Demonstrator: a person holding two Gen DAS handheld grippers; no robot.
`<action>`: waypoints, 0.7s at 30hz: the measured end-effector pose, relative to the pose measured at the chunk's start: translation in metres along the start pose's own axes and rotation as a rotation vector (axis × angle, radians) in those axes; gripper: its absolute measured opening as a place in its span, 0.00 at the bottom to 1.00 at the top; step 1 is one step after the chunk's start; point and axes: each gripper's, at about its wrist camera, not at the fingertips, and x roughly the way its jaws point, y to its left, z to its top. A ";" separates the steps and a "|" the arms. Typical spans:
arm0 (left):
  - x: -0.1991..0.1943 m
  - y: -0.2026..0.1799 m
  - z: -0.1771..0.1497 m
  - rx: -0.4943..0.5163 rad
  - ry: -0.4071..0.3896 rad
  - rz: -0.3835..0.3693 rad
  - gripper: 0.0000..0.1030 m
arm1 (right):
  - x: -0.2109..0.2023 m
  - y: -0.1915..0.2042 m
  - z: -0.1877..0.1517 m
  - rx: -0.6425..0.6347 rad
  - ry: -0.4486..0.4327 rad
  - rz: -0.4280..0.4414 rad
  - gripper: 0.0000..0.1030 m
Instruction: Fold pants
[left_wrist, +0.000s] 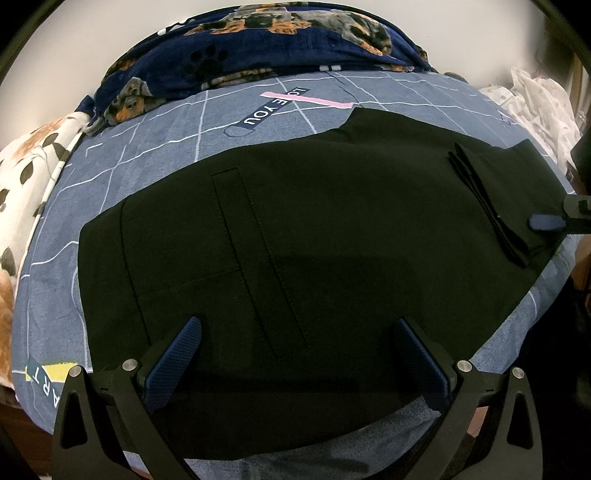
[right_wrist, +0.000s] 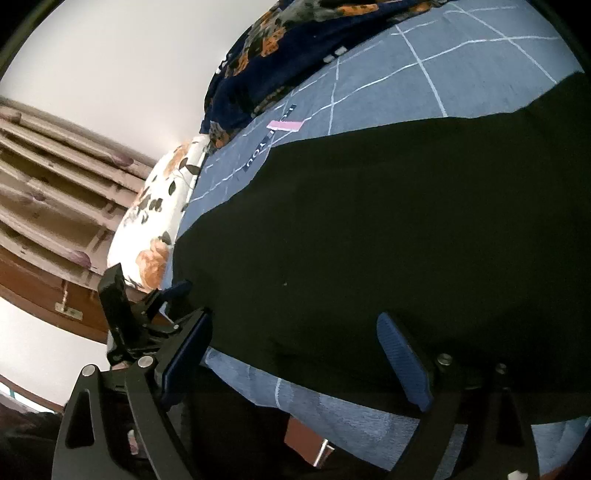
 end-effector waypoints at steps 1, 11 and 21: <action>0.000 0.000 0.000 0.000 0.000 0.000 1.00 | 0.000 0.000 0.000 0.002 0.000 0.003 0.87; -0.003 0.000 0.001 0.000 -0.010 0.000 1.00 | -0.007 -0.005 0.003 0.039 -0.016 0.065 0.87; -0.046 -0.010 0.040 -0.057 -0.158 -0.277 0.90 | -0.040 -0.049 -0.017 0.455 -0.099 0.395 0.40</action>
